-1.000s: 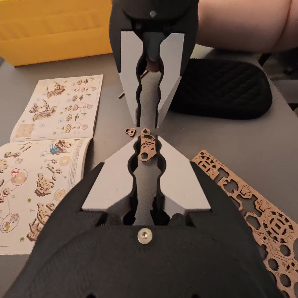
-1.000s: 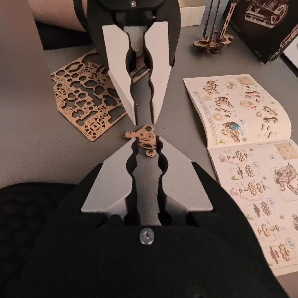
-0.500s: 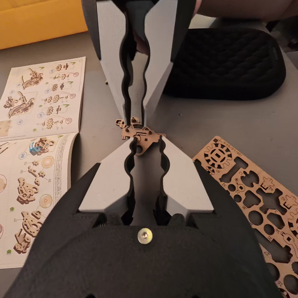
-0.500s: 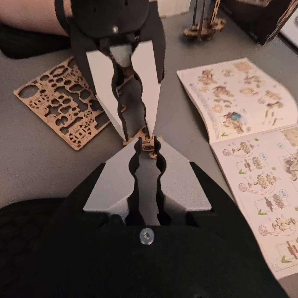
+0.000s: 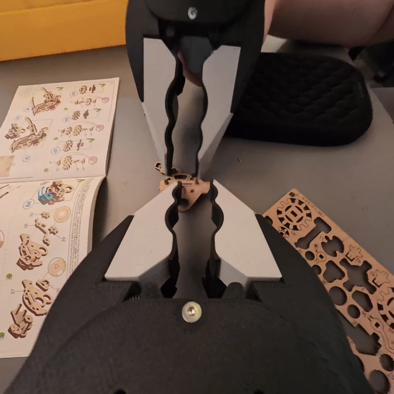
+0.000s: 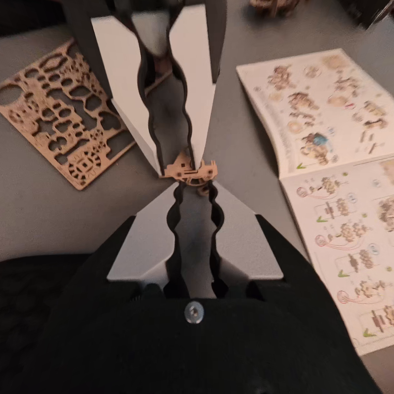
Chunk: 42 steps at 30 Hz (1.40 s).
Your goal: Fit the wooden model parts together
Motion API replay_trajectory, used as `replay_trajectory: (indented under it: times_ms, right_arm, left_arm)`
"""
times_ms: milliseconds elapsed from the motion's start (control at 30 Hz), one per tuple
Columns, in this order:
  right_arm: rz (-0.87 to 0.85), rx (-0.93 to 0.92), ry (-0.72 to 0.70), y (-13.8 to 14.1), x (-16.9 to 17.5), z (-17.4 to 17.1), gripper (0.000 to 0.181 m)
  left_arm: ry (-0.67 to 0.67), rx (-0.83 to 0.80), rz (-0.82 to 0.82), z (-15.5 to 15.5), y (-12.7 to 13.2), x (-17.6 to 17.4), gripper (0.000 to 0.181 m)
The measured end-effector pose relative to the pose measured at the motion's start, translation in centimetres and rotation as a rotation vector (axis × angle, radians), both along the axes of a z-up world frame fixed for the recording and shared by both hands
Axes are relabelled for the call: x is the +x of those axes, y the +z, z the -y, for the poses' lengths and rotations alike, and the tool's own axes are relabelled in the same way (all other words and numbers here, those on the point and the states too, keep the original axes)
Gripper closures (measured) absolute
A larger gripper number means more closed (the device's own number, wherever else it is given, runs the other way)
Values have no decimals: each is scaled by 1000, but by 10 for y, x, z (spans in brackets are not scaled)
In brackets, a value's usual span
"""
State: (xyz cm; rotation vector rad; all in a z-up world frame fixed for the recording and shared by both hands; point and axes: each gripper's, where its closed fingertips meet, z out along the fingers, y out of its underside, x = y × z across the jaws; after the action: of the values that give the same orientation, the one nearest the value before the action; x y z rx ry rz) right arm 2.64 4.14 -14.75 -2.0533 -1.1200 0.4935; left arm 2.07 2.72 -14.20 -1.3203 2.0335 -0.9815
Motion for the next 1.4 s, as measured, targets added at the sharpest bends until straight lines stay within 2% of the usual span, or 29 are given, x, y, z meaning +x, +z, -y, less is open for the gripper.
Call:
replay_trajectory:
  times_ms: [67,100,133,167,200,267,433,533,567,633,767,867,1033,1133,1200,1300,1400]
  right_arm:
    - [-52,51,2,21,-4,-1,164]
    - [-66,62,8,23,-7,-1,168]
    - [-29,32,10,10,-5,0,167]
    - [18,4,6,-4,-1,0,159]
    - [-8,25,7,3,-2,-1,167]
    - [-14,65,2,17,-2,-2,167]
    - [8,46,15,7,1,3,163]
    - [-56,71,-15,21,-2,-2,167]
    - [-68,59,-39,19,-1,-6,171]
    - [-11,-2,-73,0,6,-7,163]
    - [-79,72,-92,28,0,-7,166]
    - [16,19,-90,1,2,-3,166]
    - [-59,75,-81,24,-7,-3,168]
    - [8,49,-82,10,-7,-4,166]
    - [-18,55,-106,15,-8,-5,168]
    - [17,13,-143,2,-3,-8,170]
    - [2,50,-153,14,-4,-8,165]
  left_arm:
    - [4,-13,-10,0,-1,0,156]
    - [7,-12,-16,-1,-3,-1,156]
    - [6,-14,-13,-1,-3,0,157]
    - [5,-14,-16,0,-3,0,156]
    - [4,-16,-14,0,-2,0,157]
    - [4,-8,-14,-1,-2,-2,155]
    - [32,25,45,-13,13,-7,148]
    - [33,36,-1,-15,1,-5,146]
    - [32,51,-13,-16,-4,-4,146]
    - [26,57,-10,-14,-5,-3,149]
    - [47,62,-3,-15,-5,-3,153]
    - [71,69,-7,-18,-4,-3,149]
    - [62,50,10,-18,0,-12,152]
    - [53,14,14,-20,1,-12,149]
    - [37,-3,16,-19,2,-11,148]
    - [29,11,-11,-18,-4,-10,155]
    - [37,43,-3,-18,-4,-10,159]
